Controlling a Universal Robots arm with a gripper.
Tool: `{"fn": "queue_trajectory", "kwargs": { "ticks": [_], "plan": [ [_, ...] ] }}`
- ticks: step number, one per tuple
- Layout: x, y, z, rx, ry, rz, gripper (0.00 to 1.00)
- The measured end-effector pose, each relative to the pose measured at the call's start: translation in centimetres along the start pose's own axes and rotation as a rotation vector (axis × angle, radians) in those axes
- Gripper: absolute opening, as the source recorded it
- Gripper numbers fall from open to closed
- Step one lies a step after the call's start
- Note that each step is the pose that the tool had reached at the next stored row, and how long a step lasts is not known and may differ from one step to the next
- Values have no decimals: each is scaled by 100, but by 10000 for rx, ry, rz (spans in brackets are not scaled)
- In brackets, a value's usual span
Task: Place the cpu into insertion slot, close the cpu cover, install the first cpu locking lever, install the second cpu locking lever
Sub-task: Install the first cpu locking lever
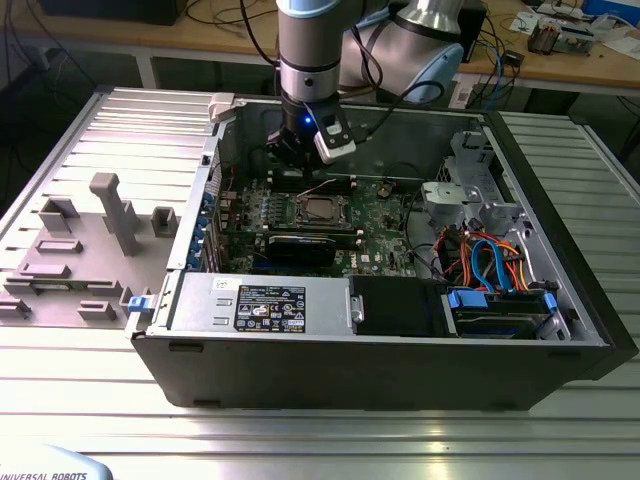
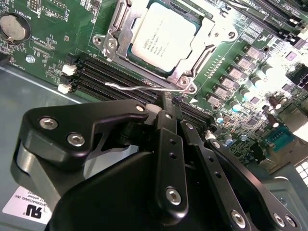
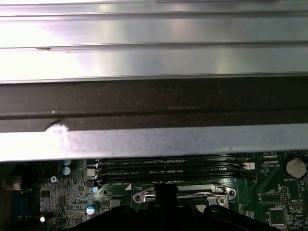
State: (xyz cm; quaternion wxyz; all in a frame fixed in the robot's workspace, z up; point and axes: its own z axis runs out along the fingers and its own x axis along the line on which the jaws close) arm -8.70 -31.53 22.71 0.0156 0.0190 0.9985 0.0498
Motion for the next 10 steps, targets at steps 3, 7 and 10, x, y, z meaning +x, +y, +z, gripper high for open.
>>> {"fn": "queue_trajectory", "kwargs": {
  "ticks": [3,7,10],
  "plan": [
    [-3,-1,10,0,-1,9,11],
    [-6,-2,23,1,-2,22,11],
    [-9,-3,34,1,-4,31,11]
  ]
}}
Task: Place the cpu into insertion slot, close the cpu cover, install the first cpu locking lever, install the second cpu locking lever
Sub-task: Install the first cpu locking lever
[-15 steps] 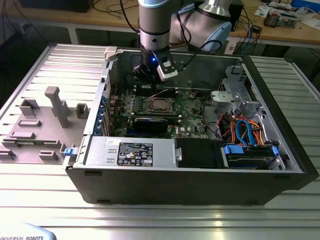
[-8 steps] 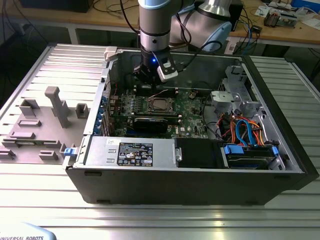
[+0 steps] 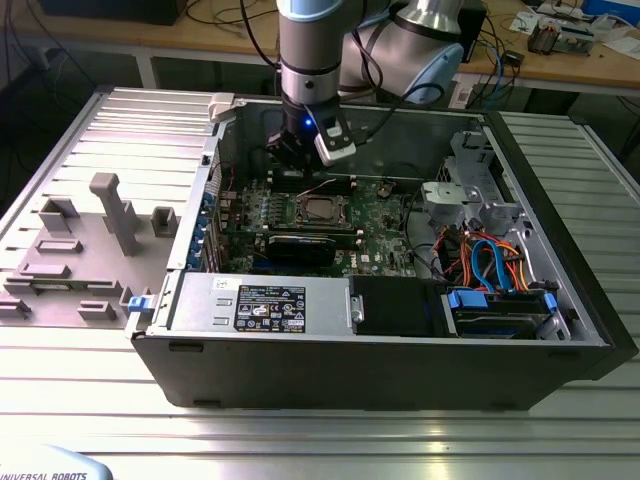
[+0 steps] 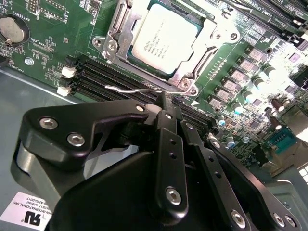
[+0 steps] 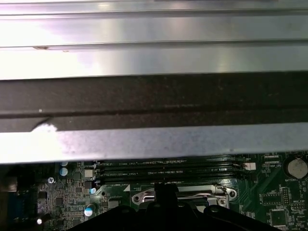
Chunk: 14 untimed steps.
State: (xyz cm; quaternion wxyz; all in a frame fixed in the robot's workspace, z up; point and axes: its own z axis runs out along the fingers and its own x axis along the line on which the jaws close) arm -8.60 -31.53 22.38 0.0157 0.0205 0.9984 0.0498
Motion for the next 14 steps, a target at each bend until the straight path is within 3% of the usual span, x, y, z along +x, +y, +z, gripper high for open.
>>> {"fn": "queue_trajectory", "kwargs": {
  "ticks": [14],
  "plan": [
    [-12,-4,45,1,-4,43,11]
  ]
}}
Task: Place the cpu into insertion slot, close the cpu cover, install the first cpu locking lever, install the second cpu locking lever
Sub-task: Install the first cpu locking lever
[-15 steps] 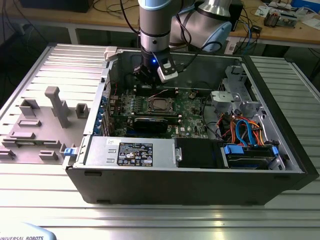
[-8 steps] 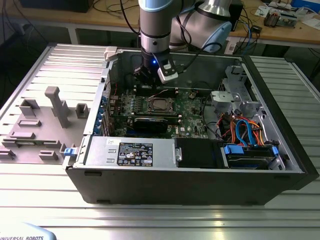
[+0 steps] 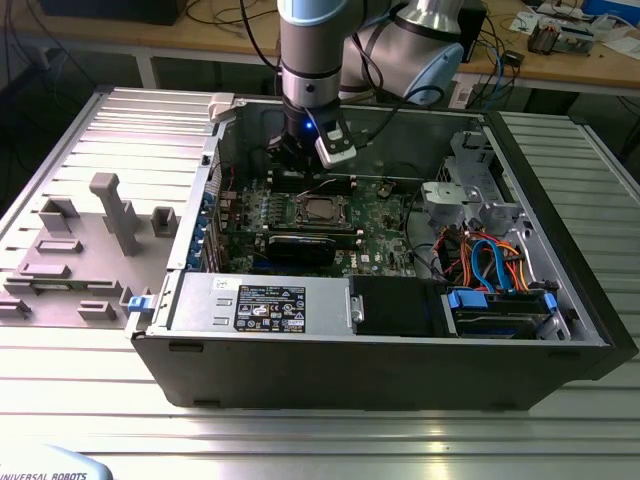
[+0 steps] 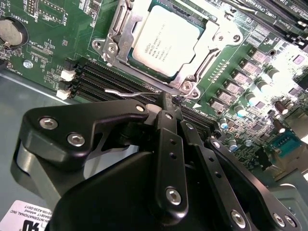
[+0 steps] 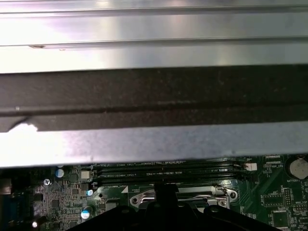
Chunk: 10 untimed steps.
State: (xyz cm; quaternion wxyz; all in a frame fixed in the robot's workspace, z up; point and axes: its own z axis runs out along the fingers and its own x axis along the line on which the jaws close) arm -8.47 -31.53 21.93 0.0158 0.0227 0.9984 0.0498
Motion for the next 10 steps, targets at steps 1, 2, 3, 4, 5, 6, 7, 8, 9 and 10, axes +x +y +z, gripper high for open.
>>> {"fn": "queue_trajectory", "kwargs": {
  "ticks": [1,2,3,4,5,6,7,8,9,10],
  "plan": [
    [-1,0,3,0,0,2,11],
    [-2,-1,5,1,0,5,11],
    [-2,-1,8,1,0,8,11],
    [-3,-1,11,1,-1,11,11],
    [-4,-1,14,1,-1,13,11],
    [-5,-1,17,1,-2,16,11],
    [-5,-2,20,1,-1,19,11],
    [-7,-2,25,1,-2,23,11],
    [-8,-3,29,1,-2,27,11],
    [-9,-3,35,1,-4,33,11]
  ]
}}
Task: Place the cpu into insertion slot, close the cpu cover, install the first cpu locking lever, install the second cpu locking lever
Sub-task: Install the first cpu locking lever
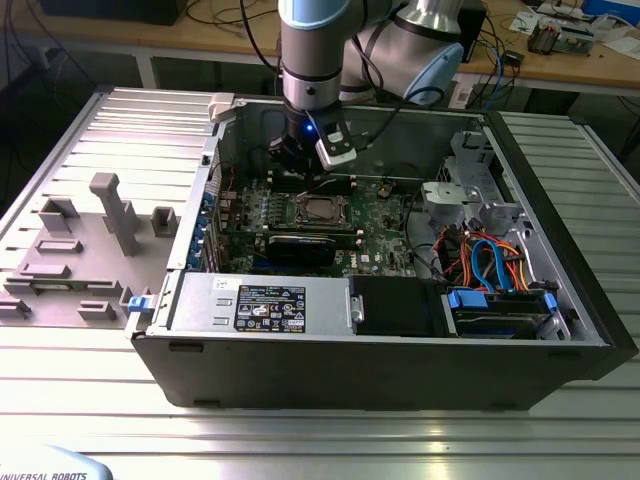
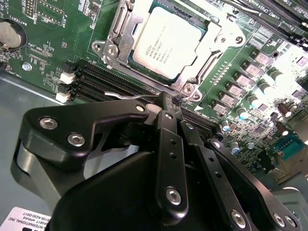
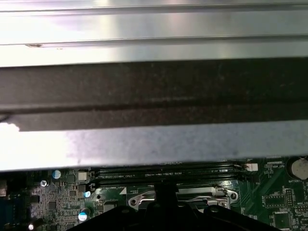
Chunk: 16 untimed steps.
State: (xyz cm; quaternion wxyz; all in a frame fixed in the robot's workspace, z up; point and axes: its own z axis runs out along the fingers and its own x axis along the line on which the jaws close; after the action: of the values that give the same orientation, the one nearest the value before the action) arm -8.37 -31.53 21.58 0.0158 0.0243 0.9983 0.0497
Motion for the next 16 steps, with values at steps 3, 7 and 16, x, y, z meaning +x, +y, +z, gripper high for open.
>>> {"fn": "queue_trajectory", "kwargs": {
  "ticks": [3,7,16],
  "plan": [
    [-3,-1,11,1,-1,11,11],
    [-6,-2,23,1,-2,22,11],
    [-18,-45,31,-368,14,45,11]
  ]
}}
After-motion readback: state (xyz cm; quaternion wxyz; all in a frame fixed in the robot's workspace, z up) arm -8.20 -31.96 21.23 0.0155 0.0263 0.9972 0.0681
